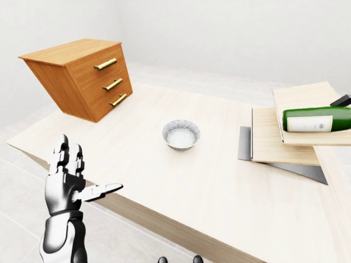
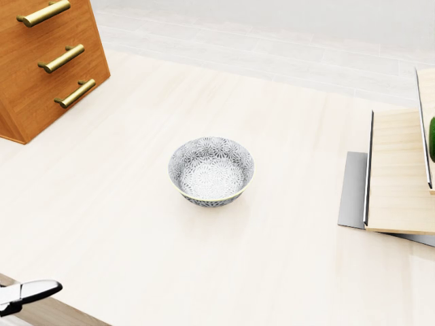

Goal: Put the wine bottle on the wine rack.

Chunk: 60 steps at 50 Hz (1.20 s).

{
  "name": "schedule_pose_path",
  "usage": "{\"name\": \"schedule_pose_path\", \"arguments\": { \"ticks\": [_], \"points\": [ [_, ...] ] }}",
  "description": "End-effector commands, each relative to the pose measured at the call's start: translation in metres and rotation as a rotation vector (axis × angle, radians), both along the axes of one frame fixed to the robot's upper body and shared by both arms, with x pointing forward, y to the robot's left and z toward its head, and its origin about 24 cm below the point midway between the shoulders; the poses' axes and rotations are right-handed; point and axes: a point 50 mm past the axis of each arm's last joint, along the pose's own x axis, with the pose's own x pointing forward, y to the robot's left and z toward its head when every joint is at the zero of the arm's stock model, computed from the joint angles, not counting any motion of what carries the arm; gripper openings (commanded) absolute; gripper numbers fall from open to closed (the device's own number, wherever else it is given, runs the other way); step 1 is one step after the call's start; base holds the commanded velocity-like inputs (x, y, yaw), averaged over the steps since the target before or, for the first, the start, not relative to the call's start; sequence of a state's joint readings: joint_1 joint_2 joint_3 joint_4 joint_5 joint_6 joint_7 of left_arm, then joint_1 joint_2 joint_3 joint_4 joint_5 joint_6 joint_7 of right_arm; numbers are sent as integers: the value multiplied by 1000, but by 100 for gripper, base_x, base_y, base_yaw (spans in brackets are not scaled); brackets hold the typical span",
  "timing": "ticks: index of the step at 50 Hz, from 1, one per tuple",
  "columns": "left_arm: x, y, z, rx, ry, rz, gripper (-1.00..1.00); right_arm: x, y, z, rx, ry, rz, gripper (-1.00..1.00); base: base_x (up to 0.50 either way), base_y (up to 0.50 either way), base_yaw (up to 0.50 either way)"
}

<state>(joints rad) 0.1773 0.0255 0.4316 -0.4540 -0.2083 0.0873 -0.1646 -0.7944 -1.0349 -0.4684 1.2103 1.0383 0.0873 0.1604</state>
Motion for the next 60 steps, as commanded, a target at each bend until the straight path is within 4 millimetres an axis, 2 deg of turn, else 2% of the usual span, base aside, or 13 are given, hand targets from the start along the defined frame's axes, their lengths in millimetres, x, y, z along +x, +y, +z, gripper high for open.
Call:
{"name": "schedule_pose_path", "arguments": {
  "ticks": [1, 15, 26, 60],
  "points": [
    [0, 0, 0, -1, -1, -2, 100, -7, -5, -4, 8, 9, -20, 100, 0, 0, 0],
    [0, -1, -1, -1, 4, -1, 100, -10, -6, -15, 24, 38, -22, 100, 0, 0, 0],
    [1, 0, -3, -4, 12, -3, 100, -21, -12, -22, 25, 55, -39, 100, 0, 0, 0],
    [0, -2, 1, 3, -5, -4, 100, -38, -20, -22, -11, 30, -40, 100, 0, 0, 0]
  ]
}}
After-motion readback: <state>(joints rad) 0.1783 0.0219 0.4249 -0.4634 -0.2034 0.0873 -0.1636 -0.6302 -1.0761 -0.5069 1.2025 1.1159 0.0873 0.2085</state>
